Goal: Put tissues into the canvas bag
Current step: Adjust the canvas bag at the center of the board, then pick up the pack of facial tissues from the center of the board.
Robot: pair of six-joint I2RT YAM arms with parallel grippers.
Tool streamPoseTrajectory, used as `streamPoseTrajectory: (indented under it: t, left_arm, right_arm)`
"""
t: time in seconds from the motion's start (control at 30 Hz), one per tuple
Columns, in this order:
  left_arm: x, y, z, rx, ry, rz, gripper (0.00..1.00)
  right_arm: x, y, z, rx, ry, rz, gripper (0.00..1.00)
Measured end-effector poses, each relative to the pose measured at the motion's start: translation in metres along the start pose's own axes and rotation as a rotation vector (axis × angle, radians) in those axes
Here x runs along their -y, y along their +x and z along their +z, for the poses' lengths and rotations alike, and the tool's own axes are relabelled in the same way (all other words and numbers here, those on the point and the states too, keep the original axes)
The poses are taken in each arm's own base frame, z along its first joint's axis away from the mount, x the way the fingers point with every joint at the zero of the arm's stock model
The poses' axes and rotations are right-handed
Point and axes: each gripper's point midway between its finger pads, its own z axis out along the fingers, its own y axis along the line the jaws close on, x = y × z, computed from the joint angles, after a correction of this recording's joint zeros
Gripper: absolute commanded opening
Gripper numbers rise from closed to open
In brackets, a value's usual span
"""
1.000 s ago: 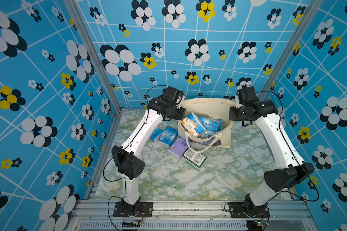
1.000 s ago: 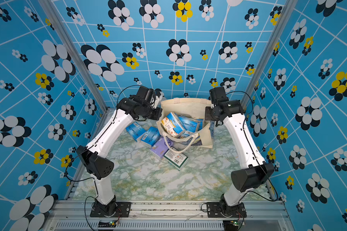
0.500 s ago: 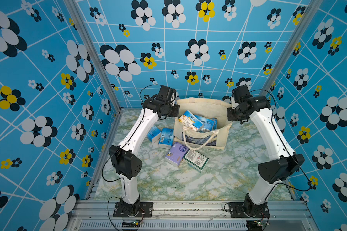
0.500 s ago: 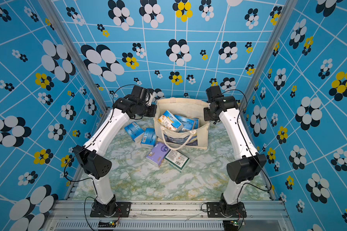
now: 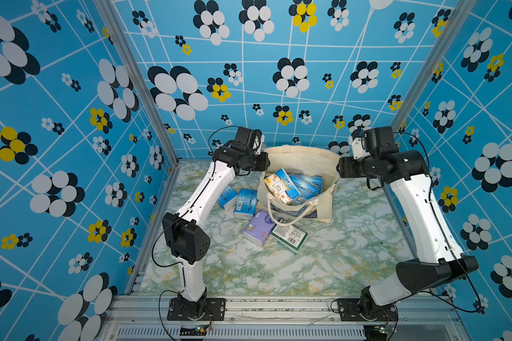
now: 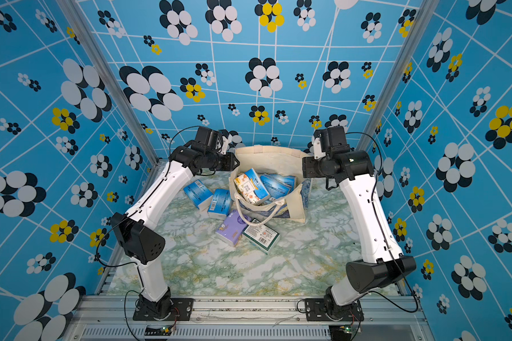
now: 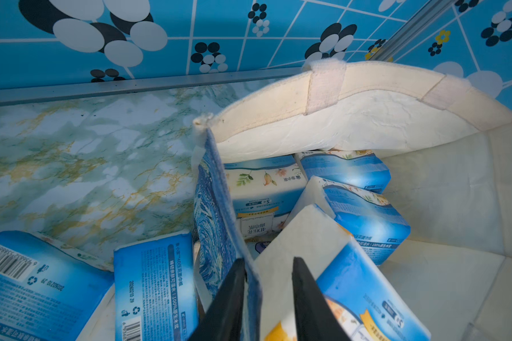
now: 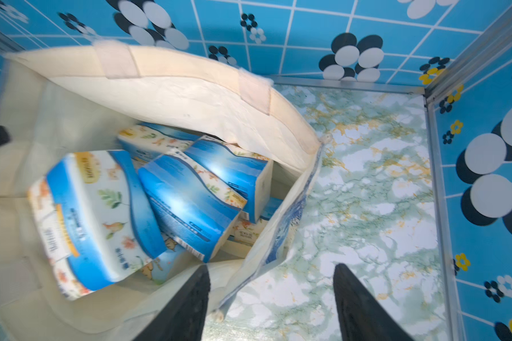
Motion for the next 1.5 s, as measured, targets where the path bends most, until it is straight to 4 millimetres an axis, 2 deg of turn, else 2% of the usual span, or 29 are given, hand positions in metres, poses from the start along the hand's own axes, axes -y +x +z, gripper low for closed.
streamPoseTrajectory:
  t: [0.13, 0.27, 0.33, 0.4, 0.47, 0.57, 0.7, 0.77, 0.83, 0.9, 1.03, 1.13, 1.33, 1.5]
  left_arm:
    - [0.009, -0.013, -0.016, 0.054, 0.028, -0.001, 0.42]
    - [0.018, -0.029, -0.047, 0.13, 0.051, 0.009, 0.42]
    - [0.02, -0.036, -0.069, 0.173, 0.056, 0.011, 0.42]
    - [0.02, -0.037, -0.093, 0.215, 0.058, 0.01, 0.42]
    - [0.017, -0.03, -0.115, 0.245, 0.052, 0.007, 0.46]
    - [0.004, -0.003, -0.14, 0.268, 0.018, -0.013, 0.5]
    - [-0.022, 0.039, -0.161, 0.276, -0.05, -0.065, 0.52]
    - [-0.035, 0.05, -0.167, 0.281, -0.082, -0.093, 0.53]
    - [-0.043, 0.054, -0.172, 0.292, -0.103, -0.111, 0.53]
    - [-0.046, 0.054, -0.174, 0.3, -0.109, -0.12, 0.53]
    - [-0.047, 0.052, -0.175, 0.312, -0.102, -0.132, 0.54]
    - [-0.047, 0.053, -0.173, 0.31, -0.095, -0.138, 0.55]
    - [-0.049, 0.054, -0.173, 0.308, -0.089, -0.145, 0.55]
    - [-0.052, 0.053, -0.178, 0.322, -0.097, -0.151, 0.55]
  right_arm:
    - [-0.018, -0.001, -0.022, 0.077, -0.112, -0.018, 0.71]
    - [-0.038, 0.003, -0.032, 0.119, -0.195, -0.075, 0.73]
    - [-0.059, 0.01, -0.035, 0.126, -0.25, -0.14, 0.73]
    - [-0.089, 0.024, -0.04, 0.123, -0.324, -0.226, 0.74]
    - [-0.119, 0.045, -0.043, 0.101, -0.401, -0.301, 0.74]
    - [-0.155, 0.093, -0.041, 0.026, -0.494, -0.394, 0.74]
    - [-0.185, 0.166, -0.03, -0.106, -0.583, -0.457, 0.75]
    - [-0.195, 0.2, -0.023, -0.176, -0.605, -0.474, 0.77]
    - [-0.2, 0.231, -0.014, -0.248, -0.6, -0.494, 0.82]
    - [-0.198, 0.251, -0.002, -0.302, -0.558, -0.5, 0.87]
    - [-0.182, 0.274, 0.033, -0.371, -0.407, -0.508, 0.98]
    - [-0.174, 0.283, 0.055, -0.403, -0.325, -0.531, 0.99]
    - [-0.173, 0.295, 0.089, -0.448, -0.24, -0.601, 0.99]
    - [-0.171, 0.294, 0.111, -0.461, -0.171, -0.673, 0.99]
